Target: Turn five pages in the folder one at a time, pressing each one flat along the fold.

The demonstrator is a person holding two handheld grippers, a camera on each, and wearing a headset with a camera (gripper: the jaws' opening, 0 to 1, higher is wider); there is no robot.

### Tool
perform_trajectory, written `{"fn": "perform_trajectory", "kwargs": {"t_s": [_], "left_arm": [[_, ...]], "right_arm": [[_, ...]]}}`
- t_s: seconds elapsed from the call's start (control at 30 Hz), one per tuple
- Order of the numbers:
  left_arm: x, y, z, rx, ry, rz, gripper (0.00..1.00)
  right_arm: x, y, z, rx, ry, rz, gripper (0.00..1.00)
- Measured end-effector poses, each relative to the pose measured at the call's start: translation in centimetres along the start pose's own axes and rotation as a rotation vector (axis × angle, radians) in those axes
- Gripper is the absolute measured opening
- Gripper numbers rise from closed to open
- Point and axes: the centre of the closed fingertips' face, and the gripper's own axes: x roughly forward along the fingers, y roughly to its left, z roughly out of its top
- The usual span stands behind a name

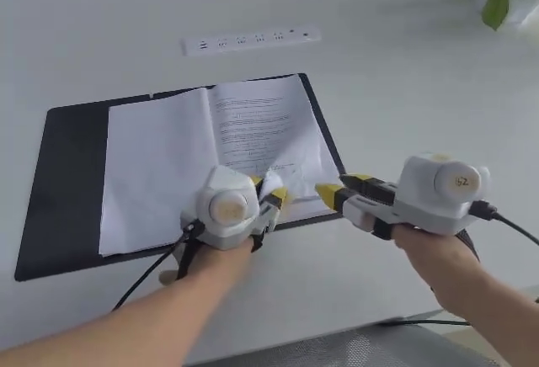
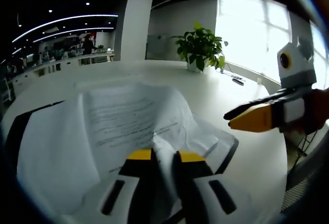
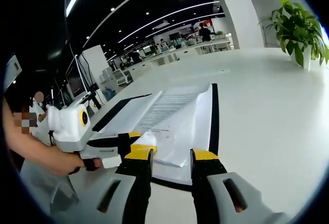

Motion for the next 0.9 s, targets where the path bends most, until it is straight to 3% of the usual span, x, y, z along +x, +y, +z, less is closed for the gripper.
{"fn": "perform_trajectory", "kwargs": {"t_s": [0.27, 0.3, 0.4, 0.53, 0.7, 0.9], "left_arm": [[0.0, 0.4, 0.3, -0.138, 0.0, 0.003, 0.11], [-0.1, 0.4, 0.4, -0.198, -0.006, 0.002, 0.11], [0.0, 0.8, 0.4, -0.272, -0.015, 0.001, 0.09], [-0.1, 1.0, 0.5, -0.321, -0.019, -0.001, 0.07], [-0.1, 1.0, 0.4, -0.339, -0.021, -0.006, 0.06], [0.0, 1.0, 0.3, -0.326, -0.022, 0.0, 0.06]], "right_arm": [[0.6, 0.2, 0.0, 0.008, -0.001, 0.005, 0.28], [0.8, 0.2, 0.2, 0.003, -0.006, 0.004, 0.28], [1.1, 0.3, 0.6, 0.002, -0.008, 0.008, 0.28], [1.7, 0.3, 1.1, -0.017, -0.01, 0.013, 0.28], [3.1, 0.0, 2.5, -0.055, -0.02, 0.006, 0.29], [4.9, -0.8, 5.0, -0.074, -0.045, -0.007, 0.3]]}}
